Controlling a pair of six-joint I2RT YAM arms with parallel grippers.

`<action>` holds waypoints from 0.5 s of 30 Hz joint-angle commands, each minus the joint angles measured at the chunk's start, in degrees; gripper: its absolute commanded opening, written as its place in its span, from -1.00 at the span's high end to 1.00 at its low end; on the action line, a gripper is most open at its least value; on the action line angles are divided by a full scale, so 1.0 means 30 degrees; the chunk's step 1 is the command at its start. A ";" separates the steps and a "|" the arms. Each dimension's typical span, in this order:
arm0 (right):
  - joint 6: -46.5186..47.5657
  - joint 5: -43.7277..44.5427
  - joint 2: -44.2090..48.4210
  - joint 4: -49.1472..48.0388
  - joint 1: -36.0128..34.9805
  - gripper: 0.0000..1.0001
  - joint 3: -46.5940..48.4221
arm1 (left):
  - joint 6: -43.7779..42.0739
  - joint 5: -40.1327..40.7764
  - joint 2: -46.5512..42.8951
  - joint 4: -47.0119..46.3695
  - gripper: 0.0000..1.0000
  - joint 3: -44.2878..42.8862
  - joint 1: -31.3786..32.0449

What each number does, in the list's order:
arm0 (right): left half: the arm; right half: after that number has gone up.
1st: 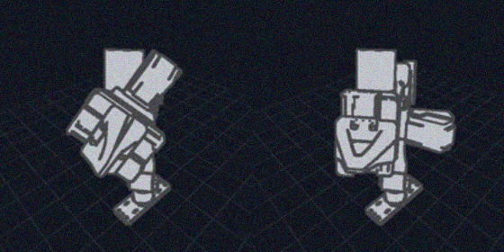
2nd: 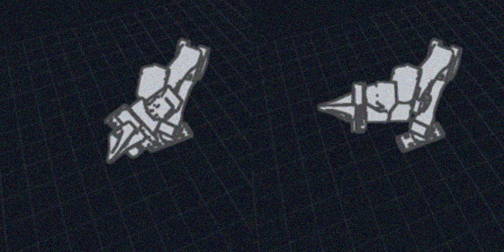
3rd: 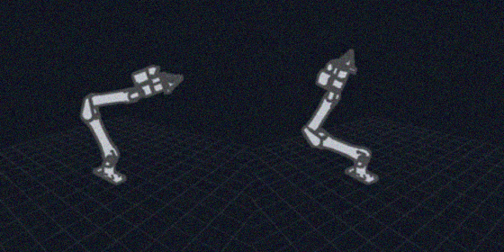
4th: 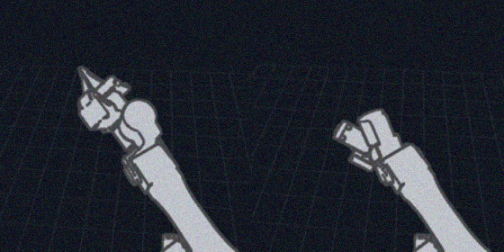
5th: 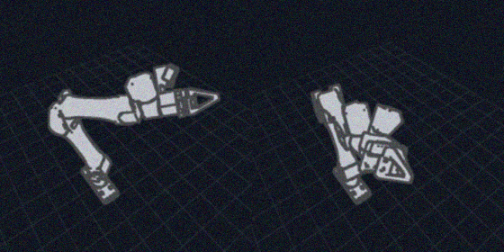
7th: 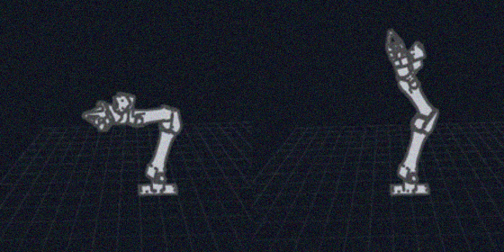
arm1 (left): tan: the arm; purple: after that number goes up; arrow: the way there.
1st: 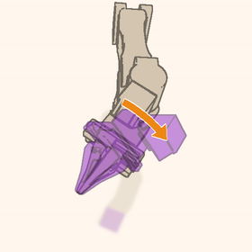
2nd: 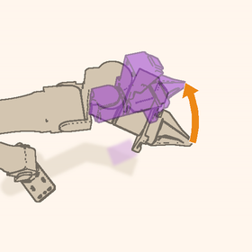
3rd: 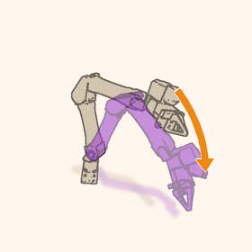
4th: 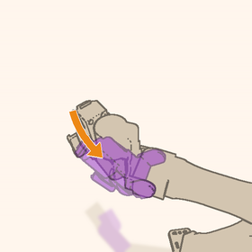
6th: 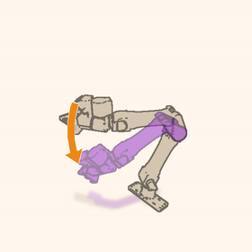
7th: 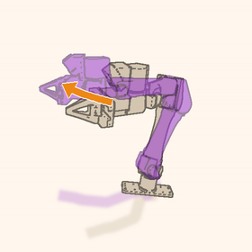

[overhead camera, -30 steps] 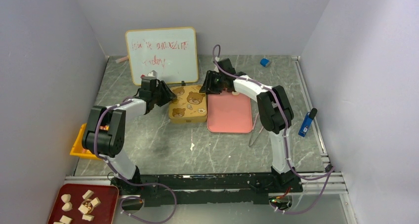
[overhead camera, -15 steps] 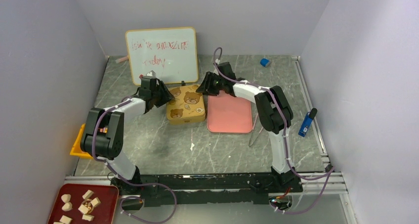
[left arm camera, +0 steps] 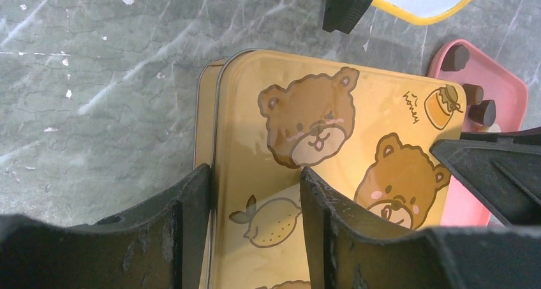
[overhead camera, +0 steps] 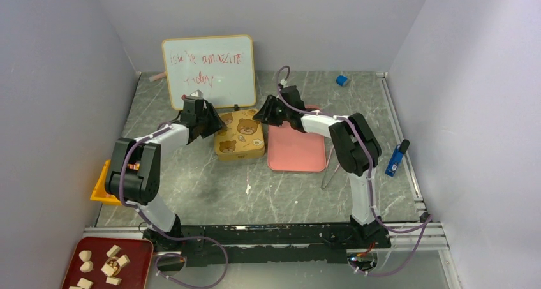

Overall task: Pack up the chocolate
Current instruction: Adjust the box lid on the packing box.

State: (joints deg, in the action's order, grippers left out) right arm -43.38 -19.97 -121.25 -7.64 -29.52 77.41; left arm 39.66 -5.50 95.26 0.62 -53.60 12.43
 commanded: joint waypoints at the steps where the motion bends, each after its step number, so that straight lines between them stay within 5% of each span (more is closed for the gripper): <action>1: -0.0161 -0.2821 -0.1917 0.5950 -0.3621 1.00 -0.2172 | -0.0030 -0.3114 0.1042 -0.1379 -0.05 -0.1122 0.1527; 15: 0.0843 -0.0600 -0.0593 0.7005 -0.3784 0.94 -0.2454 | -0.0591 -0.2678 0.1269 -0.0873 -0.05 -0.1961 0.1512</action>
State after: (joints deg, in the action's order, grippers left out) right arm -43.92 -12.56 -118.56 -8.47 -31.73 74.96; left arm 38.09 -5.06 97.25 1.83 -56.45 12.45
